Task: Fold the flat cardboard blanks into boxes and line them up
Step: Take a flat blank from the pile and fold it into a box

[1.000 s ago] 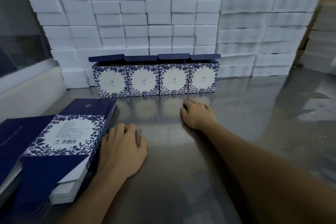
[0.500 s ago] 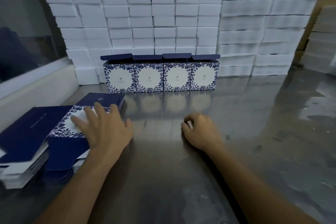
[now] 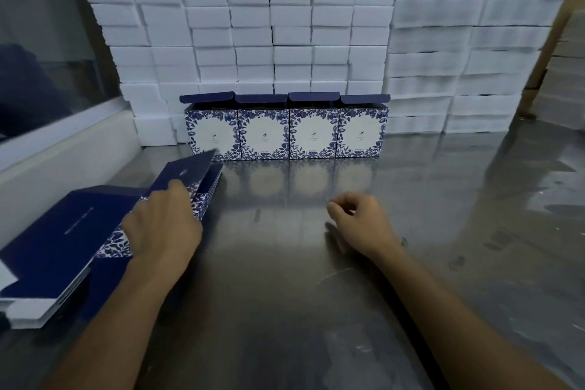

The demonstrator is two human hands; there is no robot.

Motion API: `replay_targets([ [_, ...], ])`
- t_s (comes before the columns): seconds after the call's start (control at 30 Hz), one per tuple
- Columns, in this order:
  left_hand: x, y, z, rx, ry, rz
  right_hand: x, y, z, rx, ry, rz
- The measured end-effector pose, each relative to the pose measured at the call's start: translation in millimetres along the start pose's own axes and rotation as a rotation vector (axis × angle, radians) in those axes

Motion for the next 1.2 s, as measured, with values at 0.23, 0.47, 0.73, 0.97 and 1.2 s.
replay_targets([
  [0.23,-8.4,-6.5,20.5,-0.027,-0.268,-0.093,-1.4,1.1,-0.5,-0.004,0.007,0.017],
  [0.47,-44.5,-47.6,34.3,-0.149,-0.410,-0.413,-6.7,17.4,-3.0,0.306,0.022,0.038],
  [0.73,-104.7,-108.3,26.3,-0.234,-0.414,-0.868,-27.4,50.0,-56.2,1.192,0.277,-0.306],
  [0.97,-52.1,-64.5,24.3,-0.393,-0.339,-0.544,-5.7,1.6,-5.4,0.763,-0.288,-0.294],
  [1.2,-26.8,-37.9,9.8,-0.841,-0.057,-0.247,1.6,-28.7,28.5,0.596,-0.409,-0.408],
])
Point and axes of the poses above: each hand's wrist, its own x-axis towards the middle knuckle, its own z-axis out of the back of the hand, y = z × x, the point moved 7 cm from there along x, towards the middle knuckle, and after that the axes turned 8 degrees about z, right-handed, at the moved point
